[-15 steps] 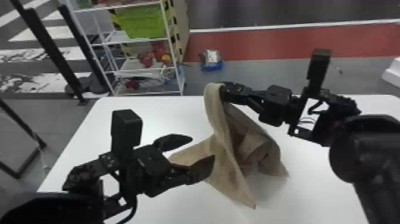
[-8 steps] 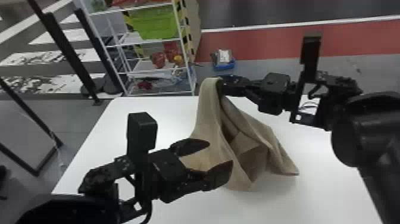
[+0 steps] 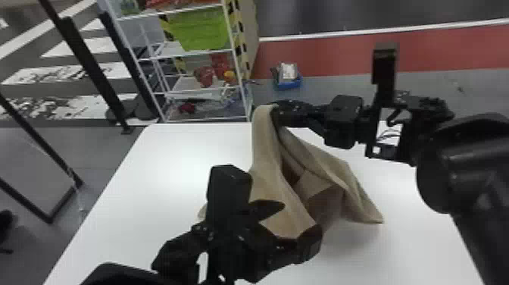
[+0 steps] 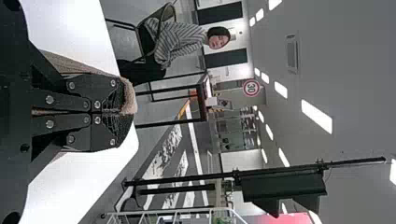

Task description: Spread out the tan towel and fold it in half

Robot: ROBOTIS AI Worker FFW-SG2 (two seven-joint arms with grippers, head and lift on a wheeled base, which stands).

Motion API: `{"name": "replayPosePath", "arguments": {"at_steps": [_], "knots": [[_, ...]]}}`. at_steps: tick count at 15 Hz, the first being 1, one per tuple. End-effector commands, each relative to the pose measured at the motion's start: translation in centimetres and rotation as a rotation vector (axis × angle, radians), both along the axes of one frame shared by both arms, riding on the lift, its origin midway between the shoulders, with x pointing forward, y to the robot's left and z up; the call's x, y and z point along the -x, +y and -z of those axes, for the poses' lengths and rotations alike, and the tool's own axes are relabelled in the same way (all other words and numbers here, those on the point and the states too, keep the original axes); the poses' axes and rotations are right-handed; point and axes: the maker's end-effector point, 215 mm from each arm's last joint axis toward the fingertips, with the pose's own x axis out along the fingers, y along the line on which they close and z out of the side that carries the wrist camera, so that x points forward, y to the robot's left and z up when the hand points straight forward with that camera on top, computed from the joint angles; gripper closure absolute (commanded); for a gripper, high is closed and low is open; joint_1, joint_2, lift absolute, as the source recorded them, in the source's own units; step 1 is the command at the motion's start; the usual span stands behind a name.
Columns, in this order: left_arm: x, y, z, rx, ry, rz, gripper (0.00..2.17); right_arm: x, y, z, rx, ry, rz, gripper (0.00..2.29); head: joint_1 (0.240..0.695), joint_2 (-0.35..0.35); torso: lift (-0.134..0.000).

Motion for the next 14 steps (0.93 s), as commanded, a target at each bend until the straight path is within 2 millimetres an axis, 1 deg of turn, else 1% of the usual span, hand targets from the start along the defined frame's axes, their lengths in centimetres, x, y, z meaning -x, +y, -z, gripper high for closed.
{"name": "replayPosePath", "arguments": {"at_steps": [1, 3, 6, 8, 10, 11, 12, 14], "knots": [[0.1, -1.8, 1.2, -0.023, 0.01, -0.005, 0.31, 0.1, 0.2, 0.1, 0.005, -0.002, -0.003, 2.26, 0.695, 0.21, -0.124], [-0.5, -2.2, 2.3, -0.077, 0.004, -0.045, 0.31, 0.1, 0.2, 0.3, 0.009, 0.0, -0.003, 2.26, 0.695, 0.201, -0.124], [-1.8, -2.5, 3.0, -0.168, -0.027, -0.114, 0.31, 0.2, 0.2, 0.3, 0.008, 0.0, -0.003, 2.26, 0.695, 0.191, -0.124], [-2.5, -2.3, 3.5, -0.23, -0.046, -0.156, 0.32, 0.3, 0.3, 0.5, 0.007, 0.004, -0.007, 2.26, 0.695, 0.187, -0.124], [-2.7, -2.4, 3.9, -0.255, -0.049, -0.165, 0.32, 0.3, 0.3, 0.5, 0.007, 0.001, -0.004, 2.26, 0.695, 0.184, -0.124], [-2.5, -2.5, 3.8, -0.26, -0.048, -0.172, 0.32, 0.3, 0.3, 0.6, 0.011, -0.001, -0.004, 2.26, 0.695, 0.182, -0.124], [-1.9, -2.4, 4.2, -0.274, -0.026, -0.182, 0.32, 0.3, 0.3, 0.7, 0.017, -0.006, -0.001, 2.26, 0.695, 0.181, -0.124], [-2.3, -1.9, 4.3, -0.305, -0.038, -0.213, 0.32, 0.5, 0.5, 0.7, 0.02, -0.009, -0.007, 2.26, 0.695, 0.18, -0.124]]}}
